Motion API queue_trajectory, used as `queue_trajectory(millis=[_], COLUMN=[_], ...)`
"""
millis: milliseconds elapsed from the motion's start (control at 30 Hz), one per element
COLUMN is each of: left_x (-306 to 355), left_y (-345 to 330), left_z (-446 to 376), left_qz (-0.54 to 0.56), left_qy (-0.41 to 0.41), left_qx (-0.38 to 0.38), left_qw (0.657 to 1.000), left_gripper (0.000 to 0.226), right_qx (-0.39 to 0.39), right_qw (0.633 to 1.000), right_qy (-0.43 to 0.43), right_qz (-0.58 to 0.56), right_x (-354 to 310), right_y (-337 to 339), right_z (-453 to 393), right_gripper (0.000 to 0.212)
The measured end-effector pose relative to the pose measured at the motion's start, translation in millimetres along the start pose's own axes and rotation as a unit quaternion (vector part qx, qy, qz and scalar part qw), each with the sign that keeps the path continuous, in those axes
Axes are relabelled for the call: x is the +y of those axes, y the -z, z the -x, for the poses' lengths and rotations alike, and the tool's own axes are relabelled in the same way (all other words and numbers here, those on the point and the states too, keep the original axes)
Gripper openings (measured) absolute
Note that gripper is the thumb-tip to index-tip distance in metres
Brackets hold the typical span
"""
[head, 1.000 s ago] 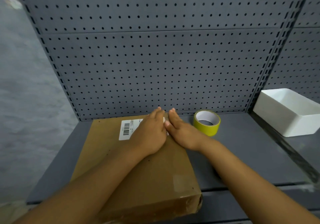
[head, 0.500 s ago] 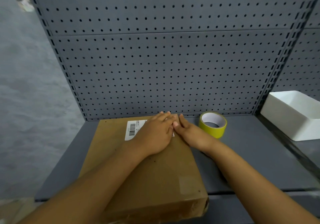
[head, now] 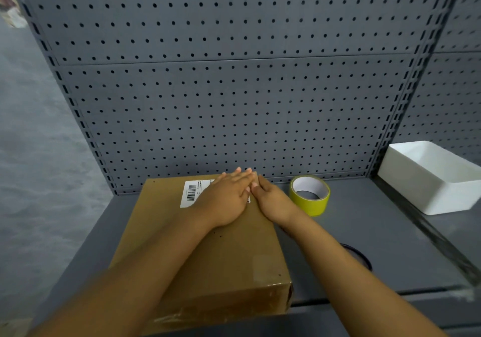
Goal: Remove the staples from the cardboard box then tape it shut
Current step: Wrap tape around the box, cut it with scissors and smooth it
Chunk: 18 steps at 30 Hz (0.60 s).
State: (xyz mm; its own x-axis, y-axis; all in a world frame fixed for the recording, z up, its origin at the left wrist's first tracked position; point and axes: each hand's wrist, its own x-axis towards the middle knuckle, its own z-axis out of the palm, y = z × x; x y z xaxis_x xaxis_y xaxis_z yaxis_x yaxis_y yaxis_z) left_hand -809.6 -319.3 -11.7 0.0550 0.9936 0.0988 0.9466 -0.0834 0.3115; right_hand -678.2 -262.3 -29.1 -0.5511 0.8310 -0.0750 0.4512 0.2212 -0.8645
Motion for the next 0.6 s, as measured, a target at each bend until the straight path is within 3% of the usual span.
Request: queue_trajectory(millis=[467, 600], left_x=[2, 8], left_y=[-10, -8], left_z=[-14, -8], left_qz=[-0.008, -0.033], left_qy=[-0.015, 0.004], left_qx=[0.026, 0.088], left_qw=[1.000, 0.996], left_gripper=[0.048, 0.054], right_qx=[0.010, 0.031], right_qw=[1.000, 0.980], right_qy=[-0.009, 0.063], right_qz=[0.027, 0.189], right_x=[1, -3], right_y=[10, 14], right_z=[3, 11], right_gripper=[0.056, 0.057])
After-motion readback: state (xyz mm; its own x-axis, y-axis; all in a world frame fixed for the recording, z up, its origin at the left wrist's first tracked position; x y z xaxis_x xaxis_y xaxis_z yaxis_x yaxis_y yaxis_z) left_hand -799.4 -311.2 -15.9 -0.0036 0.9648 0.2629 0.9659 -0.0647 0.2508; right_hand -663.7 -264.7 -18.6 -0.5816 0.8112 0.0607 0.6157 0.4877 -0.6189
